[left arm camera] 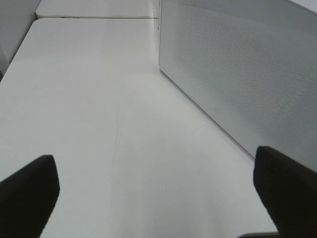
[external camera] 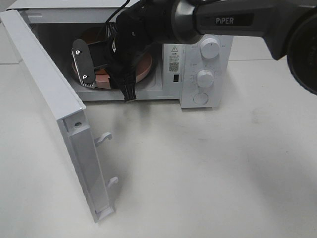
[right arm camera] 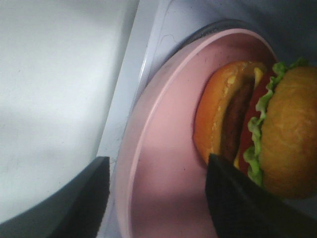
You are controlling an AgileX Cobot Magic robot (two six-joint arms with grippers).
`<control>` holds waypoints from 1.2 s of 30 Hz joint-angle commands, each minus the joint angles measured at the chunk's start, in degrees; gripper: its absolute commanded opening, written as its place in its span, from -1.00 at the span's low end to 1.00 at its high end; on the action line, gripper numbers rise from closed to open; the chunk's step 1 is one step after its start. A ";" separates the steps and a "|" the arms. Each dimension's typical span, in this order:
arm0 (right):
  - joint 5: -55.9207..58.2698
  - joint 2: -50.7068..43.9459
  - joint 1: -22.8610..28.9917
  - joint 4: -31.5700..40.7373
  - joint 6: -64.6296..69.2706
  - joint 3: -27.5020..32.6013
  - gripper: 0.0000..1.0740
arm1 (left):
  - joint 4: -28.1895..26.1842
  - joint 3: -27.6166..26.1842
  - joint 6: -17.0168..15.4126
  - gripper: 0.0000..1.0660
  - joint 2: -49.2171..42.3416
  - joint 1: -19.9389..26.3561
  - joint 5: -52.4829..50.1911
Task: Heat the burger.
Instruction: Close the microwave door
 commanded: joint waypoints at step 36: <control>-6.47 -29.74 -0.06 -2.01 8.14 37.36 0.42 | -0.17 0.17 -0.11 0.87 -0.97 -0.34 -0.80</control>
